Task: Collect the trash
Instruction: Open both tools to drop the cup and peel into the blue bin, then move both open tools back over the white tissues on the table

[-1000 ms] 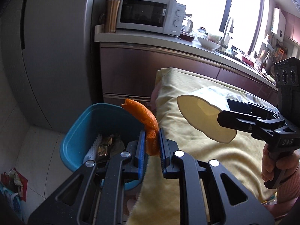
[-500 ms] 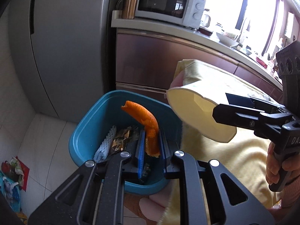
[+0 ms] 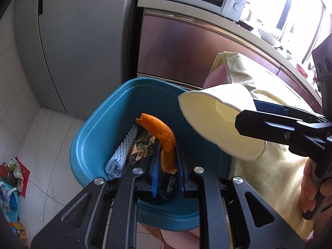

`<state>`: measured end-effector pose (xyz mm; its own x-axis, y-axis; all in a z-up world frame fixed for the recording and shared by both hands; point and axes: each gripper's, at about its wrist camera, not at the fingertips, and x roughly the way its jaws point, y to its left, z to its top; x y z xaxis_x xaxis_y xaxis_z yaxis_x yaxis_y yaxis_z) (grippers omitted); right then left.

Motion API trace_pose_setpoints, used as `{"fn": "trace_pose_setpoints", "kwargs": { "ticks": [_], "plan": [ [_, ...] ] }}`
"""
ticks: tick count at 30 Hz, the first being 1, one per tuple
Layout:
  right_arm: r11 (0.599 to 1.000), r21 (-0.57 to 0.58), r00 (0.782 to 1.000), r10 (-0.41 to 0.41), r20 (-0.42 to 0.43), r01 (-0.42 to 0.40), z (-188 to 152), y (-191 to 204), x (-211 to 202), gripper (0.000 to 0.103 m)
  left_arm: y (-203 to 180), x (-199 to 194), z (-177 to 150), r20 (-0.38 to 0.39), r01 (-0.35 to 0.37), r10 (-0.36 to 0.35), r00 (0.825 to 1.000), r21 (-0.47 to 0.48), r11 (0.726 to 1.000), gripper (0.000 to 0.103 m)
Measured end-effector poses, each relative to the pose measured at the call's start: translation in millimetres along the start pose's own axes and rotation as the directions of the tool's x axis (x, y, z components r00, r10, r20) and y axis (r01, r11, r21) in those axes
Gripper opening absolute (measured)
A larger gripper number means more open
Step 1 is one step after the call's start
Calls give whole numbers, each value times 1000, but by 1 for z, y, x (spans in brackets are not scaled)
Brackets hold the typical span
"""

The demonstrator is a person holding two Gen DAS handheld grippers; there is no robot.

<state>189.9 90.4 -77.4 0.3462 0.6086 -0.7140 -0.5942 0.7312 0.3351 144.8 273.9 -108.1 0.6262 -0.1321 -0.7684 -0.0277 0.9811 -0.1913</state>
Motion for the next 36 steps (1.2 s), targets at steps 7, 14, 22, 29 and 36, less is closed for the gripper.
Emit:
{"fn": "trace_pose_setpoints", "kwargs": {
  "ticks": [7,14,22,29,36],
  "plan": [
    [999,34,1000,-1,-11,2,3,-8,8,80,2,19,2,-24,-11,11,1000,-25,1000,24],
    [998,58,1000,15,5,-15,0,-16,-1,80,7,11,0,6,-28,28,1000,-57,998,32],
    [997,67,999,26,38,-29,-8,-23,-24,80,0,-21,2,82,-15,19,996,-48,999,36],
    [998,56,994,10,107,-16,-28,-34,-72,80,-39,-55,5,161,49,-57,985,50,998,47],
    [993,104,976,-83,199,63,-60,-64,-135,80,-100,-67,4,170,154,-184,968,173,973,49]
  ]
}}
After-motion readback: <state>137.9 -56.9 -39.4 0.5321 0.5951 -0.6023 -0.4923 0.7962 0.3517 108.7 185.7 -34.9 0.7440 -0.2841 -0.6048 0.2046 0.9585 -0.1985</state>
